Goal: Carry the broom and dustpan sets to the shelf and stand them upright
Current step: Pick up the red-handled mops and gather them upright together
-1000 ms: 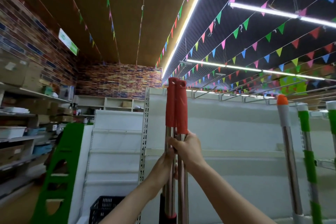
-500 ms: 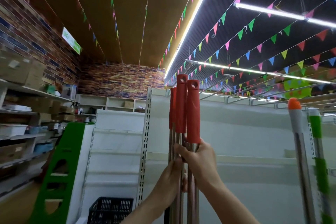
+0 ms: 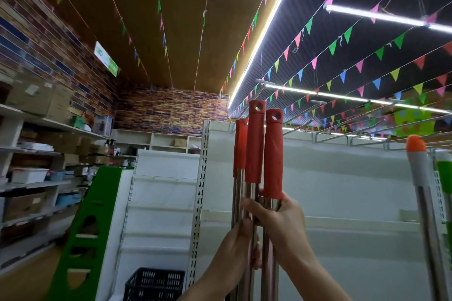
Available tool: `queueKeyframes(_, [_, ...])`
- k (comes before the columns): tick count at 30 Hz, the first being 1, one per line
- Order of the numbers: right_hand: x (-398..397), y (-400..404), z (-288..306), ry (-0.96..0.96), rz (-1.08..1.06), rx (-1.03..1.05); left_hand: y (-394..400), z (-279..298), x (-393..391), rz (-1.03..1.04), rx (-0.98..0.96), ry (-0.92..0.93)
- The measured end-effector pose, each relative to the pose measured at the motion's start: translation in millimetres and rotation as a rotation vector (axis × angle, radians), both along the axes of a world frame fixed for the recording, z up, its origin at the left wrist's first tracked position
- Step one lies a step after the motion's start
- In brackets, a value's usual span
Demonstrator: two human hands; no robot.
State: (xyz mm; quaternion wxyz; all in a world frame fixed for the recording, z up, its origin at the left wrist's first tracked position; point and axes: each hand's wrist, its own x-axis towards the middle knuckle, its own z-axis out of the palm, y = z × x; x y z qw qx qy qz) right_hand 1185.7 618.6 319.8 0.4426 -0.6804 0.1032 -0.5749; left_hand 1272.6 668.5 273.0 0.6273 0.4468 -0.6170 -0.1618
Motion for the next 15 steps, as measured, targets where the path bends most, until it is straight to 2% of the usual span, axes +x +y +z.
queueKeyframes(8, [0.5,-0.9,1.5,-0.023,0.045,0.019,-0.2,1.3,2.0,0.036,0.033,0.036])
queueKeyframes(15, [-5.3,1.8,9.7,-0.024,0.078,0.017,1.3,3.8,4.0,0.019,0.028,-0.047])
